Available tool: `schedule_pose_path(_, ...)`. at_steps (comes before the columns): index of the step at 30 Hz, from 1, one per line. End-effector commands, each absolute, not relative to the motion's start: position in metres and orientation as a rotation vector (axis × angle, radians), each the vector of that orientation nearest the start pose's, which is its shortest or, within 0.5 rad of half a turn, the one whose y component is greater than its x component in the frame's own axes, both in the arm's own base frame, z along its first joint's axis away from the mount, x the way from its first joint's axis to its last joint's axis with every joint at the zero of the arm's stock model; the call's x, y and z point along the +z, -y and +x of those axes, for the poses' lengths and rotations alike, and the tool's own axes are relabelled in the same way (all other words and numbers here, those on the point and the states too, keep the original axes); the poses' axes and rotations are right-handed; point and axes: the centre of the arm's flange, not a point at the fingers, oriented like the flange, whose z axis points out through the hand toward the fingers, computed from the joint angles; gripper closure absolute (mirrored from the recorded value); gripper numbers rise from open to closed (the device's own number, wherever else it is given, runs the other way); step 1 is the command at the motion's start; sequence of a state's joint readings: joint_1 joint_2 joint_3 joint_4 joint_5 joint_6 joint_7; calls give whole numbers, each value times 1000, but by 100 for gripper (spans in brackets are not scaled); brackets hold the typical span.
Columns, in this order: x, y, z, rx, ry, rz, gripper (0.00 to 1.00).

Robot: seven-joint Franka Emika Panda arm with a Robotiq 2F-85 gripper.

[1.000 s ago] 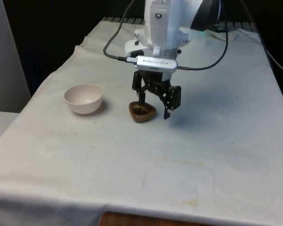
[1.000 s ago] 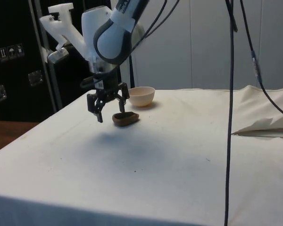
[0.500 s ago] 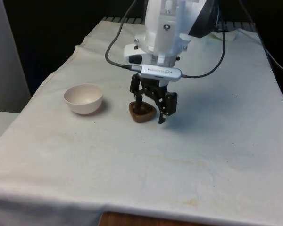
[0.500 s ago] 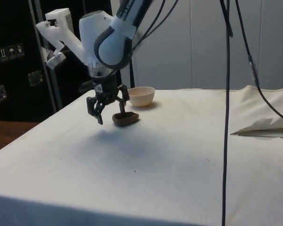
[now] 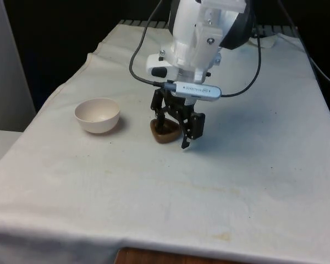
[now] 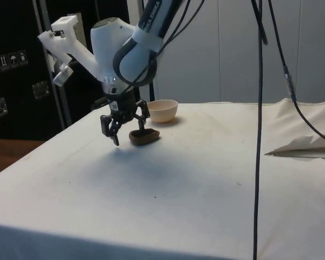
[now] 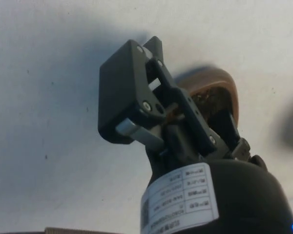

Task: Pour the coffee beans from the cup into the bowl.

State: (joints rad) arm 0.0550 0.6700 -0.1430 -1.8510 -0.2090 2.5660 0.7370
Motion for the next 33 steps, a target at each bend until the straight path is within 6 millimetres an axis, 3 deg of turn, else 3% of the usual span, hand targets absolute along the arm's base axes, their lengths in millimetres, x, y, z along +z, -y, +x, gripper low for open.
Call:
schedule_pose_path(1,166,49,644,-201,-1011,-3156,0)
schedule_pose_path(33,169,41,638,-191,-1003,-3155,0)
